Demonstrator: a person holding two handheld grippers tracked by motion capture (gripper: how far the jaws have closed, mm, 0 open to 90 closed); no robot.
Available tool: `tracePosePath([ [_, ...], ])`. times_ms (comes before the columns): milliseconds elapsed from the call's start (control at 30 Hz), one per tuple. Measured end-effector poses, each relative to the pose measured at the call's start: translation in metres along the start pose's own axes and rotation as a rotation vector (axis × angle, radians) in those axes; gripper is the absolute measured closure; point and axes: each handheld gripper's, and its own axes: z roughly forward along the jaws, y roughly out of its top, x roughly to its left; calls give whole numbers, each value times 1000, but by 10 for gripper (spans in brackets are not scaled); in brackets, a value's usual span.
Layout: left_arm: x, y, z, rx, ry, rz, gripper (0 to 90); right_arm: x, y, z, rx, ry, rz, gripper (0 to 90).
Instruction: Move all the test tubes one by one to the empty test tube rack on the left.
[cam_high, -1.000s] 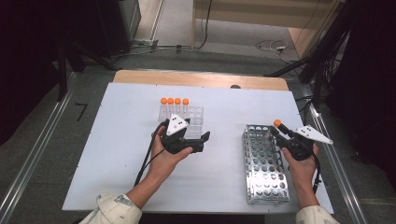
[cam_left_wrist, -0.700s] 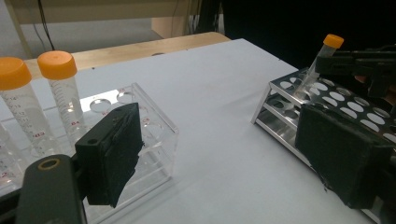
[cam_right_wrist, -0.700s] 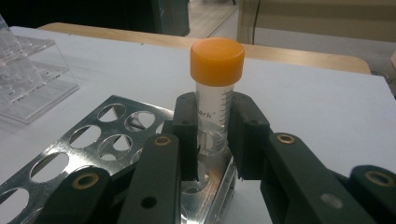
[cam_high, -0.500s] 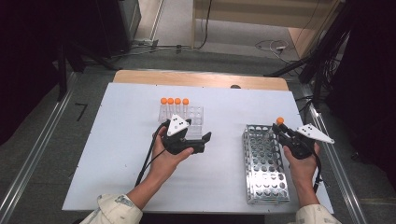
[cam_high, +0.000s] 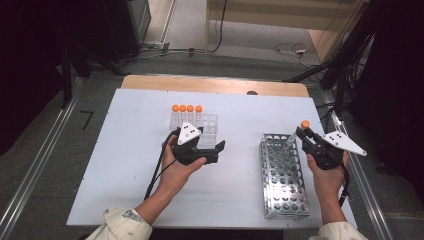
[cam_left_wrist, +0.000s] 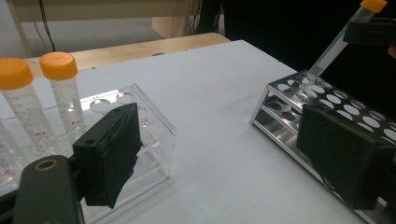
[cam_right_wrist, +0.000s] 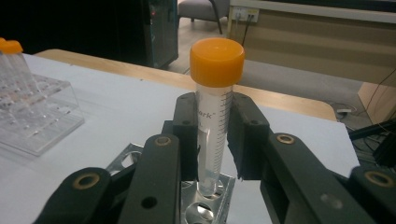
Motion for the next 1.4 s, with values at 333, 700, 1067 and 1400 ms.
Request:
tracePosePath([
  [333, -5, 3, -1, -4, -17, 9, 132, 21, 20, -15, -3, 84, 13, 721],
  [700, -19, 16, -14, -40, -68, 23, 137, 72, 36, -14, 45, 227, -16, 721],
  [1067, -34, 23, -24, -65, -133, 33, 157, 125, 32, -4, 109, 353, -78, 721],
  [1400, -43, 24, -28, -83, -163, 67, 227, 143, 25, 4, 151, 395, -96, 721],
])
